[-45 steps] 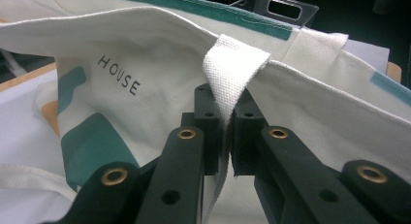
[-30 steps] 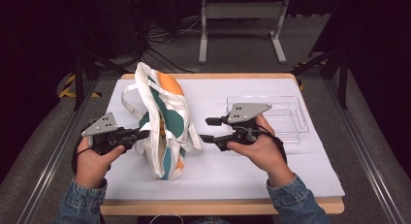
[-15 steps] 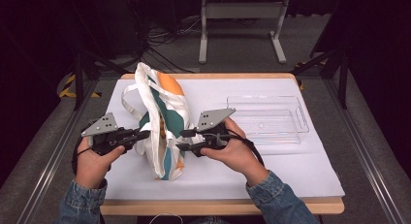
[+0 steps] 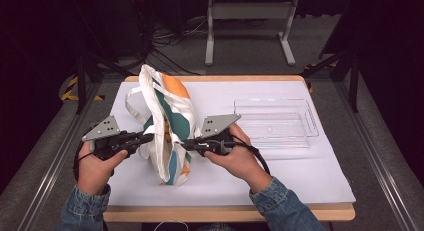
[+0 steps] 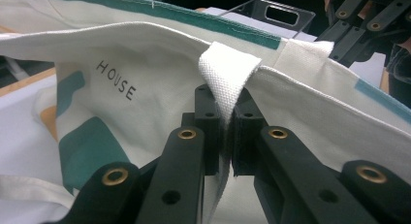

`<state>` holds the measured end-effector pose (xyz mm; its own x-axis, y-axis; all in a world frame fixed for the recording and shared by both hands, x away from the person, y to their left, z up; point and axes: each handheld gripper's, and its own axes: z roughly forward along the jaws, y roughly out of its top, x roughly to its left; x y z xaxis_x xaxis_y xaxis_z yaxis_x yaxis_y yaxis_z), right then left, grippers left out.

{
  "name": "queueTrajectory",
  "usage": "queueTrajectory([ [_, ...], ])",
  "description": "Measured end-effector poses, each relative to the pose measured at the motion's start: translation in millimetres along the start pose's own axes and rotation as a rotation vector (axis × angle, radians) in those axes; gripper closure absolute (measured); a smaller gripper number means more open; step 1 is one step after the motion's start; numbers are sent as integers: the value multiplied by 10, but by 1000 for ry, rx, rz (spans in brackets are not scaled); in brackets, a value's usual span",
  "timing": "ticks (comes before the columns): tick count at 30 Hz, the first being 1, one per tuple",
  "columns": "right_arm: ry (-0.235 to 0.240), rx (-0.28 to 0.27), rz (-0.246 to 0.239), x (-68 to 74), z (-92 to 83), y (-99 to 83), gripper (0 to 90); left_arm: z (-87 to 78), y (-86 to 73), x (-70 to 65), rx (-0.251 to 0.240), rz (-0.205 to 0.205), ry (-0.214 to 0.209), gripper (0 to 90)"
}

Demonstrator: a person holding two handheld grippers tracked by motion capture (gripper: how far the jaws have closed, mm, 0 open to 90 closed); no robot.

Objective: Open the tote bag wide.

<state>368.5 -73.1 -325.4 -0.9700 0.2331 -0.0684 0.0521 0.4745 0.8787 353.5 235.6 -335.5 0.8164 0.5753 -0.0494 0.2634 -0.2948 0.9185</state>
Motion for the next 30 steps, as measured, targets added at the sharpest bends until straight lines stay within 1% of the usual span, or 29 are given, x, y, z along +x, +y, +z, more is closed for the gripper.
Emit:
queueTrajectory([
  [3,-14,-10,6,-17,-49,3,875,-59,9,11,-14,-4,26,843],
  [9,-38,-25,16,-51,-152,9,875,-152,15,38,-31,-5,55,841],
  [11,-56,-38,20,-74,-230,13,875,-182,17,45,-35,-5,64,842],
  [12,-56,-38,20,-74,-230,13,875,-196,18,49,-36,-5,70,842],
  [13,-68,-44,22,-88,-287,14,875,-212,17,51,-37,-6,74,841],
  [15,-75,-47,23,-96,-317,12,875,-245,17,68,-44,-5,83,842],
  [16,-84,-52,26,-107,-357,7,875,-257,15,68,-46,-14,85,842],
  [20,-110,-70,37,-144,-485,-15,875,-326,6,99,-58,-22,104,843],
  [24,-127,-77,46,-165,-578,-52,875,-366,-1,118,-66,-31,116,843],
  [25,-132,-79,49,-169,-601,-65,875,-377,-2,128,-63,-24,120,843],
  [30,-148,-89,71,-193,-691,-134,875,-396,-28,162,-51,-35,122,843],
])
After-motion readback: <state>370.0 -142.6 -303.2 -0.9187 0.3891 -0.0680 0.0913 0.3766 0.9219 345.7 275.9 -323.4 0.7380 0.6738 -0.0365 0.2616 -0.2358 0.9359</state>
